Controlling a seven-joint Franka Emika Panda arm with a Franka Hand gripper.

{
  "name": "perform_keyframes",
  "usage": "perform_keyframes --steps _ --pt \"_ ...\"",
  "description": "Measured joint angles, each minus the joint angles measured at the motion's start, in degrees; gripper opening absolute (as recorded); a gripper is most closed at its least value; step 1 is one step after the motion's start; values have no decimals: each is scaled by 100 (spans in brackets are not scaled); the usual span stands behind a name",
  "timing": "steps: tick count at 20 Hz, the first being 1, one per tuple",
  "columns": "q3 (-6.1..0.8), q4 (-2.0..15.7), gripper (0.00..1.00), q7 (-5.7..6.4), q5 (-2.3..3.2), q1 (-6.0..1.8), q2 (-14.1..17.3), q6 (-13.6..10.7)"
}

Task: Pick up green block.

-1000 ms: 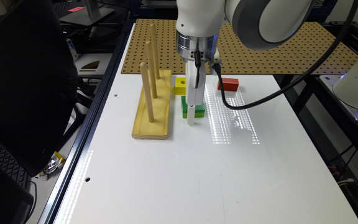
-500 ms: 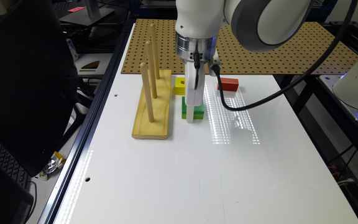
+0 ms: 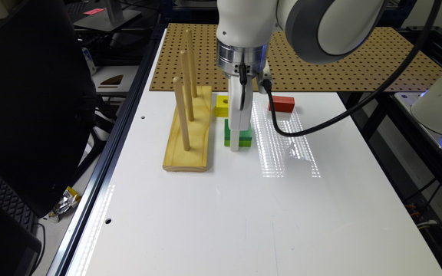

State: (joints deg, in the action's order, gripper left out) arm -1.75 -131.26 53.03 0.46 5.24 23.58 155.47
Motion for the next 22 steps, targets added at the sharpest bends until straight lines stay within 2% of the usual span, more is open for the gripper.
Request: perform_keyframes --steps 6,13,18,22 --pt "-3 -2 0 0 0 0 -108 -62" --pt "-10 -34 0 0 0 0 -548 -428" --pt "-15 -56 0 0 0 0 -1072 -944" --pt "-17 -90 0 0 0 0 -1183 -1044"
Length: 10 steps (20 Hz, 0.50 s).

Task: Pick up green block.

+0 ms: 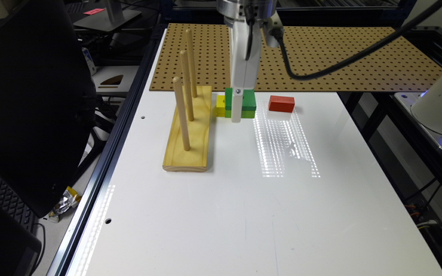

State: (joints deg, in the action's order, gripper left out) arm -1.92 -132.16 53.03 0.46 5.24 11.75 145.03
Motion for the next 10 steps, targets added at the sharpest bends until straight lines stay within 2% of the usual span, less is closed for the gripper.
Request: perform_keyframes --steps 4,8,10 --pt "-1 -1 0 0 0 0 -103 -46" --pt "-3 -5 0 0 0 0 -401 -326" --pt "-4 -7 0 0 0 0 -467 -388"
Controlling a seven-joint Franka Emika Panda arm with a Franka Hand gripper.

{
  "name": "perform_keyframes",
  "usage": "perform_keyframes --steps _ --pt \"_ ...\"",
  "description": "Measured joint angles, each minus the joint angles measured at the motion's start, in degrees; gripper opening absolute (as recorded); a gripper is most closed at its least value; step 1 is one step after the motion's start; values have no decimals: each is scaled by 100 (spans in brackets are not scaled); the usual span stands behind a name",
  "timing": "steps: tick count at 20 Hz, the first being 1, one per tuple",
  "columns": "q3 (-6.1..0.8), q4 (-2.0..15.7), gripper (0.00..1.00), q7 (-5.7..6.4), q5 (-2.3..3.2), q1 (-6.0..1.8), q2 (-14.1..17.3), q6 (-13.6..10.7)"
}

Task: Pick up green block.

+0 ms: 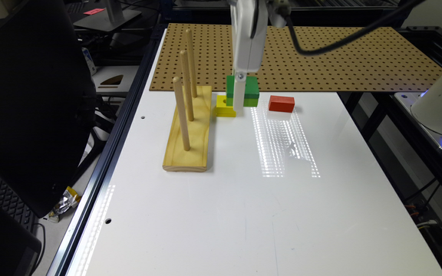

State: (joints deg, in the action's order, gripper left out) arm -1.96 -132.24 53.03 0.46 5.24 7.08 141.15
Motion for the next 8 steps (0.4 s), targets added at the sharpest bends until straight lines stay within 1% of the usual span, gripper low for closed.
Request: perform_keyframes --steps 3,8 --pt "-1 8 0 0 0 0 -99 -60" --pt "-5 31 0 0 0 0 -579 -546"
